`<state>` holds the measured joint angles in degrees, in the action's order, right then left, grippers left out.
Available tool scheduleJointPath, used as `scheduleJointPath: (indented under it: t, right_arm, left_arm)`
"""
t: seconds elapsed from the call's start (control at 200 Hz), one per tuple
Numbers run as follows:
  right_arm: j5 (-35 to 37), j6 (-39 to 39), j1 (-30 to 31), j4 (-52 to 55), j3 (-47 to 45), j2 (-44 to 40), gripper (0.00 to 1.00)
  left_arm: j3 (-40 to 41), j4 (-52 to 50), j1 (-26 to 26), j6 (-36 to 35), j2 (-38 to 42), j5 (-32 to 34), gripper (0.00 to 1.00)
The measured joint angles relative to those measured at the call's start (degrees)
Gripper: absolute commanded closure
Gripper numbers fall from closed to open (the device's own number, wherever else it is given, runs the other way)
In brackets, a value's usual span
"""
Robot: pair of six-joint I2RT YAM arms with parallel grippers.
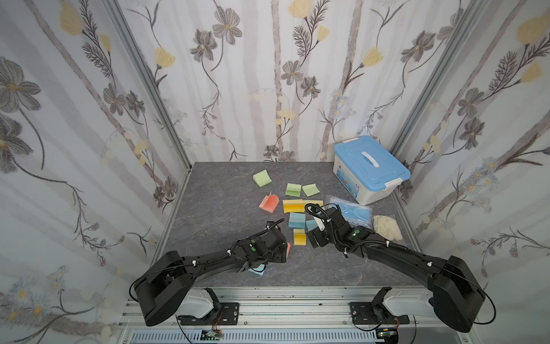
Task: Tear off pages from different memo pads
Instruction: Pick up the memo pad from the center of the board.
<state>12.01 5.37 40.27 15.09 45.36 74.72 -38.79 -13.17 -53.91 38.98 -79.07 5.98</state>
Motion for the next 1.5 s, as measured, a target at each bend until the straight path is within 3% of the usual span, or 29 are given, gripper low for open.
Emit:
scheduleJointPath:
  t: [0.55,0.789,0.904,1.149,1.504]
  right_arm:
    - [0.00,-0.33,0.33,0.02,0.57,1.09,0.00]
    - [-4.57,-5.31,6.12,-1.73,1.03,1.92,0.04]
    - [-8.11,-7.85,7.37,-4.63,1.16,4.59,0.09]
    - [-13.38,-10.58,8.81,-8.09,4.61,11.34,0.11]
    - [-13.70,-13.40,9.64,-7.87,10.67,21.40,0.11]
  left_arm:
    - [-0.85,-3.13,-0.63,0.39,-1.03,4.96,0.32]
    - [-0.81,-4.61,-0.63,0.35,1.05,7.02,0.32]
    - [-0.28,-4.66,-0.63,0.33,2.21,7.74,0.32]
    - [1.16,-5.09,-0.63,0.22,4.68,8.96,0.31]
    - [1.46,-6.58,-0.63,-0.20,8.44,10.27,0.26]
